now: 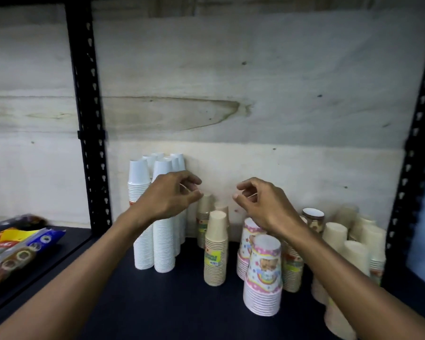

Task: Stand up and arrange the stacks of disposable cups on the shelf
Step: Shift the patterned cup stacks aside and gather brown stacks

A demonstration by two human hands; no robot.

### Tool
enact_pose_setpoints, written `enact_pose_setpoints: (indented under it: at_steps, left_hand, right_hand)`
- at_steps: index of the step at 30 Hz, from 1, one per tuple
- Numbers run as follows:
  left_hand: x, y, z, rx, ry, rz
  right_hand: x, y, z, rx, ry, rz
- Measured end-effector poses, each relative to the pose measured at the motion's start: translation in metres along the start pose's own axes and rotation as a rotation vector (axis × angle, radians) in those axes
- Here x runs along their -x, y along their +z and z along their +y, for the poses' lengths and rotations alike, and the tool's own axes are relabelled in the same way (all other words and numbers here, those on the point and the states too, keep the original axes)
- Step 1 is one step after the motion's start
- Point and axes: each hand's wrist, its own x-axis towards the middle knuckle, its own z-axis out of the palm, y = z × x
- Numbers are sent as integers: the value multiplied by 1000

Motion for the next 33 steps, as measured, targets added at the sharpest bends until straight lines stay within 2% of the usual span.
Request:
enact_pose_setpoints:
  at_steps: [8,16,21,33]
  left_hand:
    - [-96,27,12,-254,-73,-228]
    - [-140,66,-13,-480,-163,-477]
    - [-138,71,-20,-554,-123,-495]
    - [-148,85,-8,-396,-54,-445]
  right_hand:
    - [-66,-19,42,372,84,-216]
    - [-107,5,80,483,165,-421]
    - [-106,8,87,412,124,-361]
    - [-121,16,86,219,24,-330]
